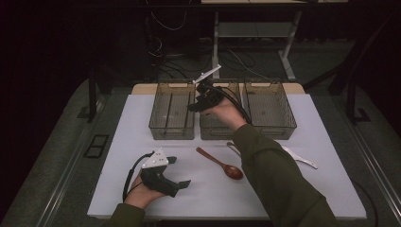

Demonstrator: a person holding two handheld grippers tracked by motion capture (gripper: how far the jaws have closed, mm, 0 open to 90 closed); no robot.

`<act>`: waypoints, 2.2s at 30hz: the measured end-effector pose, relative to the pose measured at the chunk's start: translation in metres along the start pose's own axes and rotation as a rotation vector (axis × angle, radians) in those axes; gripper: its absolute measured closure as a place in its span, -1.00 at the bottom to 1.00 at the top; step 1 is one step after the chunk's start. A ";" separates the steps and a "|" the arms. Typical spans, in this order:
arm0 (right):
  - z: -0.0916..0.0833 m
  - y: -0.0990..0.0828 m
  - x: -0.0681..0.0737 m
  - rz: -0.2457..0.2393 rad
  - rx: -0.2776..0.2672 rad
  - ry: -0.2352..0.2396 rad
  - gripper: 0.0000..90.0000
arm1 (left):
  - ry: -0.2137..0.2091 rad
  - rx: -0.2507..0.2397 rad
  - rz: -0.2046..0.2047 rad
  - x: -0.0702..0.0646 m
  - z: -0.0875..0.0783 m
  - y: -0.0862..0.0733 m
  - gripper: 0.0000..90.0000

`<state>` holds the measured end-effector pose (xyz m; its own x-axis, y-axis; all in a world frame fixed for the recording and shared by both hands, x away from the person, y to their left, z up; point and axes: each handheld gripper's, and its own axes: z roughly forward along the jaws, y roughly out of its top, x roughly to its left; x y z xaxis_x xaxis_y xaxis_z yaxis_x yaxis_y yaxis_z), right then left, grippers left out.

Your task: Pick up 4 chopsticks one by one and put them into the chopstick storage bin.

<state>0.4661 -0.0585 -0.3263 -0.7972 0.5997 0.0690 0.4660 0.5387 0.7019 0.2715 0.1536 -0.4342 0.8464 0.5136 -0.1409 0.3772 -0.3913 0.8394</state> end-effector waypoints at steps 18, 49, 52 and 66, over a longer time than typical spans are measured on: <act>-0.056 -0.046 -0.015 -0.002 -0.026 0.037 -0.16 | -0.003 0.004 -0.005 -0.001 0.002 0.000 -1.00; -0.128 -0.157 -0.020 -0.001 -0.106 -0.009 -0.17 | 0.003 0.001 -0.012 0.000 0.002 0.000 -1.00; -0.135 -0.171 -0.022 0.030 -0.107 -0.029 -0.16 | 0.002 0.002 -0.017 0.000 0.002 0.000 -1.00; -0.152 -0.227 -0.028 0.138 -0.063 -0.078 -0.09 | 0.005 -0.001 -0.018 0.000 0.000 0.000 -1.00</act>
<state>0.3241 -0.2871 -0.3796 -0.6941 0.7108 0.1142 0.5420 0.4115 0.7327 0.2719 0.1534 -0.4344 0.8377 0.5242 -0.1534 0.3918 -0.3810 0.8375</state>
